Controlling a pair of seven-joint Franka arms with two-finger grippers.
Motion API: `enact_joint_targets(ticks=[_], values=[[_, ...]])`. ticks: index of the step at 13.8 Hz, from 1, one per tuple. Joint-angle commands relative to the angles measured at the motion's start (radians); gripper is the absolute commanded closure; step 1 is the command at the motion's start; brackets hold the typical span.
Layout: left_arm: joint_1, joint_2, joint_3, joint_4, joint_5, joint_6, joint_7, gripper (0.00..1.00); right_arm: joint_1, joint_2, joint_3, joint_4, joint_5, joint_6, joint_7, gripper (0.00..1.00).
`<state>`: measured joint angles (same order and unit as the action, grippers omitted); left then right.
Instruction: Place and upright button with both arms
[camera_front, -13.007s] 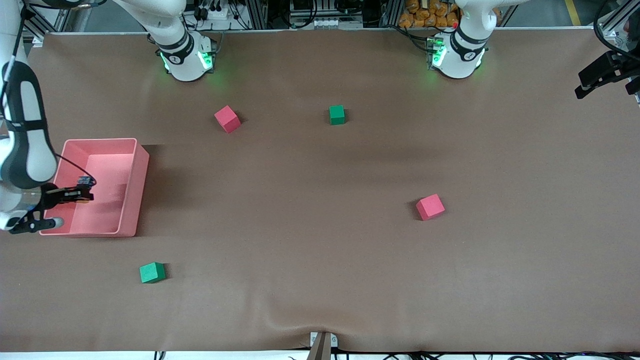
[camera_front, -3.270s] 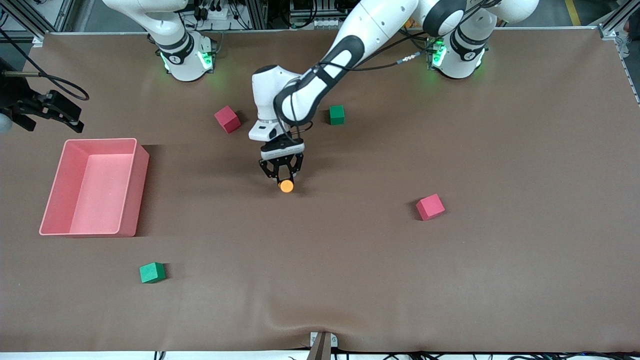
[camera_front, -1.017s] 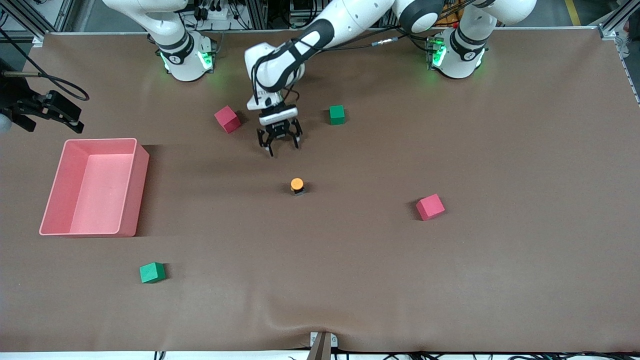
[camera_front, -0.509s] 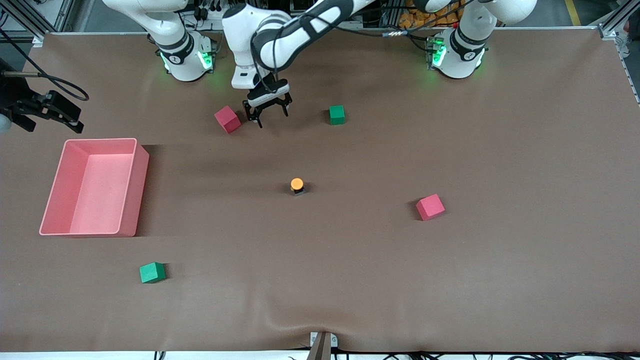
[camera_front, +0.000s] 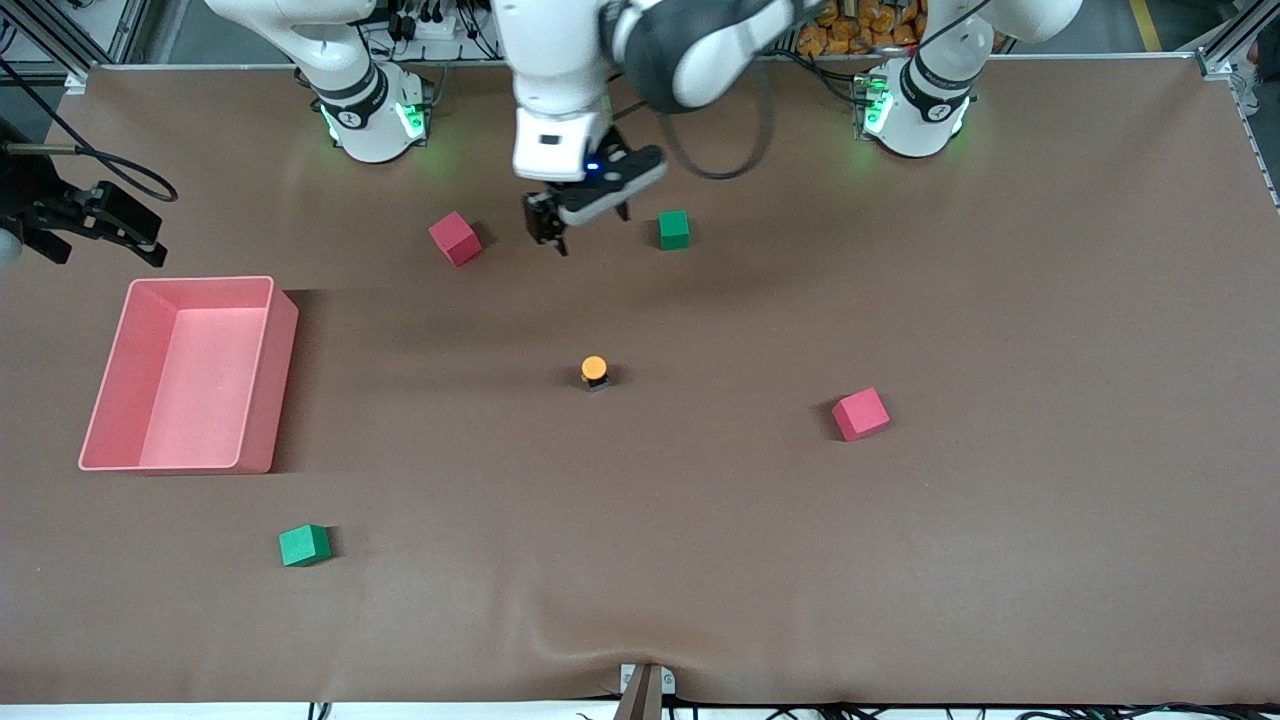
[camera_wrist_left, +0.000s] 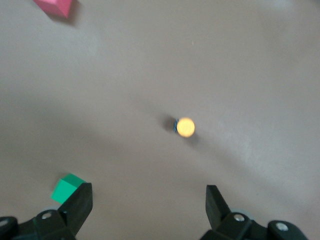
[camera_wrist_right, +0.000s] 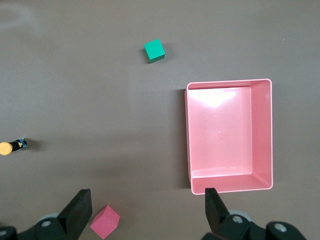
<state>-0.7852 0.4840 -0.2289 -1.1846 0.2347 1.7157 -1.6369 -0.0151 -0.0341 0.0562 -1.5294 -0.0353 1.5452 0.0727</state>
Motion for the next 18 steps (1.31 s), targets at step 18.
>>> enact_joint_targets(ticks=[18], values=[[0.762,-0.268,-0.015,-0.047,-0.178,-0.266,1.277,0.0,-0.02,0.008,0.011,0.018,0.014,-0.014,-0.002,0.0]])
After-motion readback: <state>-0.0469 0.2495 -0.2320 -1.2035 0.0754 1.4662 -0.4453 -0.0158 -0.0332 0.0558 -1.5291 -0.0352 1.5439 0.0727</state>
